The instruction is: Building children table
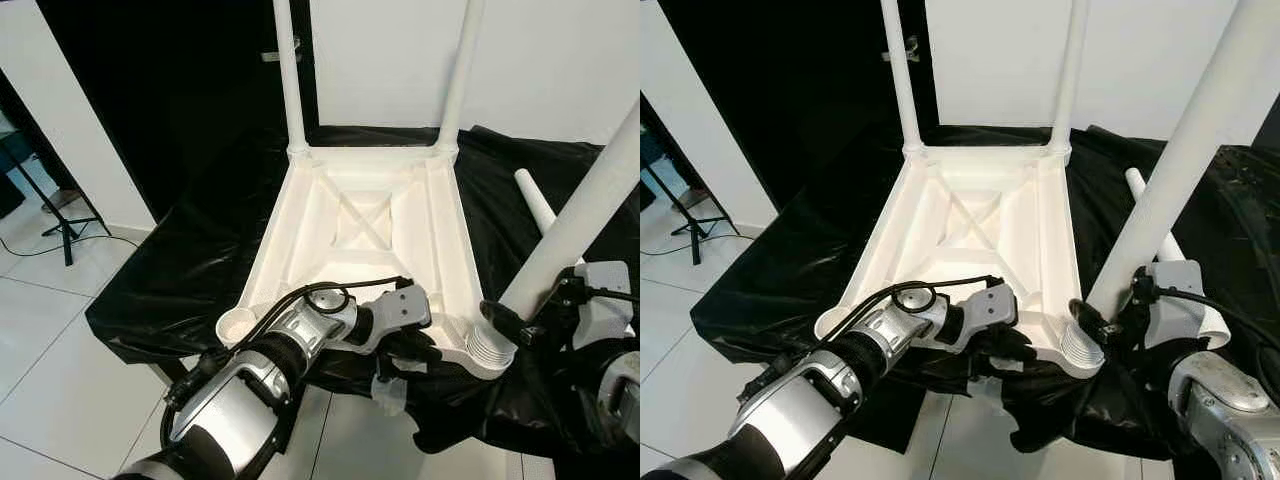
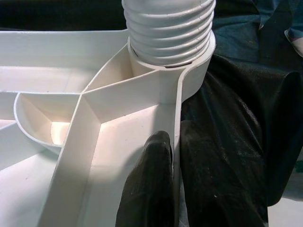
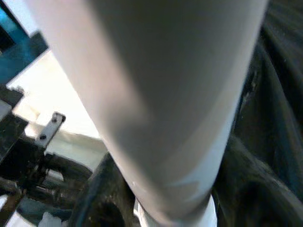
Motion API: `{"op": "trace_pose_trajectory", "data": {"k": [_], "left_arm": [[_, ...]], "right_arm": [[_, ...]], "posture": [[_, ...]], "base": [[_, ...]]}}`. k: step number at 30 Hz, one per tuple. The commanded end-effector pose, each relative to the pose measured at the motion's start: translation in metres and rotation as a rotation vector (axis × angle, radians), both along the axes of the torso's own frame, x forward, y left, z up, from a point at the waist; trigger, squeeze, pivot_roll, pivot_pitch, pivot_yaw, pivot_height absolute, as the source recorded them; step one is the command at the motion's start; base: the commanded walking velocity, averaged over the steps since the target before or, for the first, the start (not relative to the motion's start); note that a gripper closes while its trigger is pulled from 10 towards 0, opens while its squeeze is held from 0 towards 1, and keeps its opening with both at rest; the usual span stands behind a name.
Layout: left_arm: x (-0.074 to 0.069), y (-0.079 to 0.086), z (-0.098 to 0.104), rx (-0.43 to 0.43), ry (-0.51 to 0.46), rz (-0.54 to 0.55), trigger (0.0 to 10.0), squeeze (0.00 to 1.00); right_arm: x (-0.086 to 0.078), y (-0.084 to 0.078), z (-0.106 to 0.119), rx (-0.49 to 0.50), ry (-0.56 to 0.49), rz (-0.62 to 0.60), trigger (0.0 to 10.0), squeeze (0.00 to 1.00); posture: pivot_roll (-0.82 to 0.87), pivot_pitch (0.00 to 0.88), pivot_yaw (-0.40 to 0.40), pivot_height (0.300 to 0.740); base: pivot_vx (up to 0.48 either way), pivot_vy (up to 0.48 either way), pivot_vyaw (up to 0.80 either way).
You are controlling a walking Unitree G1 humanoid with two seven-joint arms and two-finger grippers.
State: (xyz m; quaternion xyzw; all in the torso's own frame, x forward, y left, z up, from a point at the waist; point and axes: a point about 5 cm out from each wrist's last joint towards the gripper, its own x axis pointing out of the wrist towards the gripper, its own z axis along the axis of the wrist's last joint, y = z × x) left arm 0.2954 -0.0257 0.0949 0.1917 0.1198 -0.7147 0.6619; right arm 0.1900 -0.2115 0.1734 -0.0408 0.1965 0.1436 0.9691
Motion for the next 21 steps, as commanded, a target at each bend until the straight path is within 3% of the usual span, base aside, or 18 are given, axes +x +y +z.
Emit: {"op": "trace_pose_trajectory", "data": {"k": [1, 7, 9, 12, 14, 17, 21], "left_arm": [[0.005, 0.009, -0.012, 0.042, 0.009, 0.117, 10.0, 0.0], [0.005, 0.009, -0.012, 0.041, 0.007, 0.122, 10.0, 0.0], [0.005, 0.009, -0.012, 0.041, 0.005, 0.121, 10.0, 0.0], [0.005, 0.009, -0.012, 0.041, 0.005, 0.121, 10.0, 0.0], [0.005, 0.01, -0.013, 0.04, 0.002, 0.122, 10.0, 0.0], [0.005, 0.011, -0.013, 0.038, -0.001, 0.126, 10.0, 0.0], [0.005, 0.012, -0.013, 0.038, -0.002, 0.128, 10.0, 0.0]], "right_arm": [[-0.02, 0.001, -0.052, 0.065, 0.41, 0.009, 10.0, 0.0], [-0.017, 0.0, -0.046, 0.058, 0.443, 0.055, 10.0, 0.0], [-0.015, 0.0, -0.042, -0.011, 0.413, 0.098, 10.0, 0.0], [-0.015, 0.0, -0.042, -0.011, 0.413, 0.098, 10.0, 0.0], [-0.015, 0.0, -0.04, -0.108, 0.369, 0.151, 10.0, 0.0], [-0.015, 0.003, -0.04, -0.164, 0.312, 0.183, 10.0, 0.0], [-0.014, 0.008, -0.038, -0.182, 0.26, 0.189, 10.0, 0.0]], "posture": [[-0.03, 0.0, 0.07, 0.74], [-0.03, 0.0, 0.069, 0.74], [-0.03, 0.0, 0.07, 0.74], [-0.03, 0.0, 0.07, 0.74], [-0.02, 0.0, 0.07, 0.74], [-0.02, 0.0, 0.07, 0.74], [-0.02, 0.0, 0.071, 0.74]], "base": [[0.0, 0.0, 0.0], [0.0, 0.0, 0.0], [0.0, 0.0, 0.0], [0.0, 0.0, 0.0], [0.0, 0.0, 0.0], [0.0, 0.0, 0.0], [0.0, 0.0, 0.0]]}}
